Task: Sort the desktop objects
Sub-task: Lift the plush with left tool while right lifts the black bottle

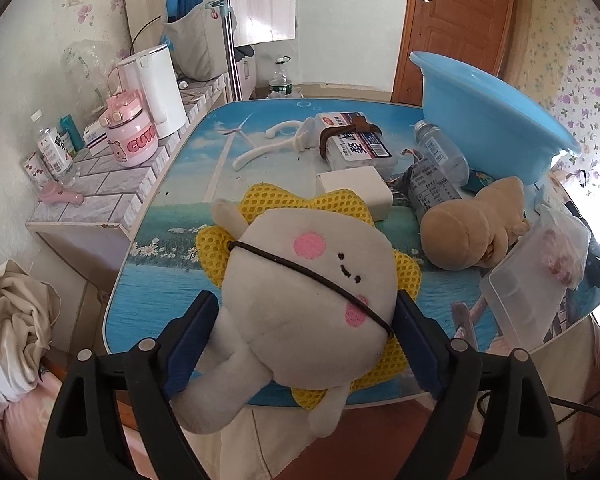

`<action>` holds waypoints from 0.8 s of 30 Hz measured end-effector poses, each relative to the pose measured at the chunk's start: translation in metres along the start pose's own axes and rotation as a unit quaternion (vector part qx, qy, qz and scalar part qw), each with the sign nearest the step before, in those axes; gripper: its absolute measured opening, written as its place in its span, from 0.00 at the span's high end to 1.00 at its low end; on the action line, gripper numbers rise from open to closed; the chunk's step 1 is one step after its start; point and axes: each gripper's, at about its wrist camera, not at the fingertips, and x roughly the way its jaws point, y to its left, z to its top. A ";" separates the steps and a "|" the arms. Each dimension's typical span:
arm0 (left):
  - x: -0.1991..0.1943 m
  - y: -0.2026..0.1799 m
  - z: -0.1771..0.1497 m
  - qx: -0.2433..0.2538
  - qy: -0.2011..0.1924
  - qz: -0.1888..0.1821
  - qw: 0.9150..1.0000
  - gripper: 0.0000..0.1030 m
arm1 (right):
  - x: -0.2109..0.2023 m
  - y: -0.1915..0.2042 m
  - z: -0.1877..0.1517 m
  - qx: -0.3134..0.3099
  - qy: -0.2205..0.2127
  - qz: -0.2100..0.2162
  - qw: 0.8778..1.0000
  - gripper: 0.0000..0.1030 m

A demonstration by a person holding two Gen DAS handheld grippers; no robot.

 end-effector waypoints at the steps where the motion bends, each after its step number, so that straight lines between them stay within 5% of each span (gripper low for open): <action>1: 0.001 0.000 0.000 -0.003 0.000 -0.002 1.000 0.17 | 0.002 0.001 0.001 -0.005 0.001 0.006 1.000 0.07; 3: 0.004 0.000 0.000 -0.007 -0.001 -0.004 1.000 0.17 | 0.006 0.003 0.001 -0.015 0.000 0.015 1.000 0.00; 17: 0.005 -0.001 -0.003 -0.012 -0.001 -0.003 1.000 0.17 | 0.023 0.009 0.014 0.015 -0.016 -0.013 1.000 0.00; 24: 0.005 0.001 -0.002 -0.006 0.001 -0.003 1.000 0.17 | 0.007 -0.001 -0.001 -0.040 -0.003 0.042 0.998 0.00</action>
